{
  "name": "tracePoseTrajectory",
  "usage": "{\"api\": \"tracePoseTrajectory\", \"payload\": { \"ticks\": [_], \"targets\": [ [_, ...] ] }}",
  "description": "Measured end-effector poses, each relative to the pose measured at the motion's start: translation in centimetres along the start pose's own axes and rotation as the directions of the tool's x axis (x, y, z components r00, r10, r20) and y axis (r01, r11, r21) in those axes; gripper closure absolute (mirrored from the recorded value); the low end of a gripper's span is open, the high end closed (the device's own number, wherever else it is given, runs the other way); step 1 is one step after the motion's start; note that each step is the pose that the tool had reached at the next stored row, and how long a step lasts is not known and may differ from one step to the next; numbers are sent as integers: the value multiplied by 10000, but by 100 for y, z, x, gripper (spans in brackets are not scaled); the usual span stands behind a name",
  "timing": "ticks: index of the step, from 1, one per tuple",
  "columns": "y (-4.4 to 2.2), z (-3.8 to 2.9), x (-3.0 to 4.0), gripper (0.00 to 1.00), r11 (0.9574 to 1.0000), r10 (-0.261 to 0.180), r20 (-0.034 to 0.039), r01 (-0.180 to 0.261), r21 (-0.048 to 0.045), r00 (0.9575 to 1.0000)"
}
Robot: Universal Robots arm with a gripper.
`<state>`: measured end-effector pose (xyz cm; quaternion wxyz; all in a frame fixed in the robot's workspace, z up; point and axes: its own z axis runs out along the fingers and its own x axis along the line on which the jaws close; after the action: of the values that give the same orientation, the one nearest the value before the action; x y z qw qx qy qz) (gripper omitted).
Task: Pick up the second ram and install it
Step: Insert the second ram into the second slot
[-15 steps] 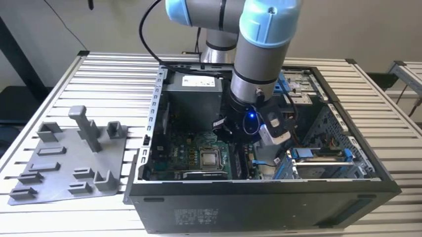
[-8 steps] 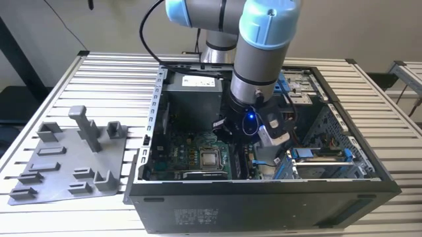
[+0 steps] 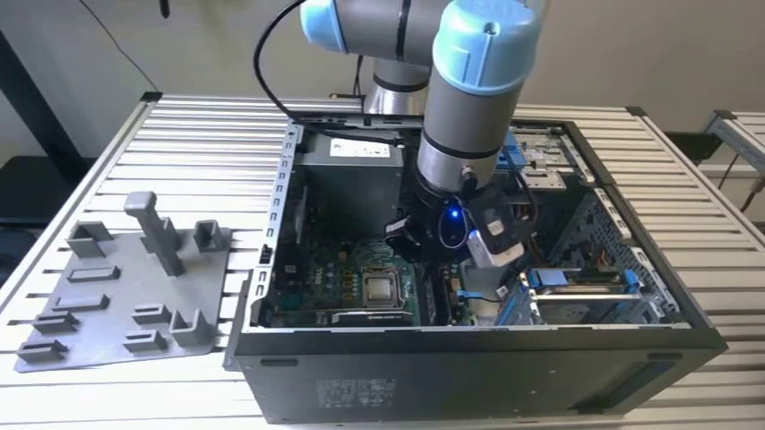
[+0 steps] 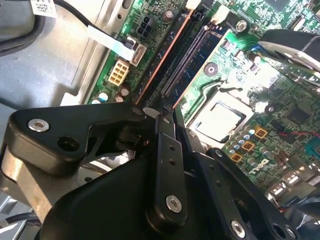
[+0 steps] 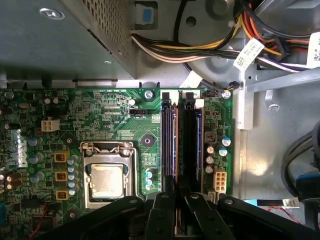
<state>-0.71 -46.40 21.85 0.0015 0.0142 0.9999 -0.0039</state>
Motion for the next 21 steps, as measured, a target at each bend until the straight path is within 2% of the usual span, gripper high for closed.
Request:
{"api": "tracePoseTrajectory", "payload": {
  "ticks": [21],
  "targets": [
    [15,12,-3,86,10000,-67,2,67,-3,10000]
  ]
}}
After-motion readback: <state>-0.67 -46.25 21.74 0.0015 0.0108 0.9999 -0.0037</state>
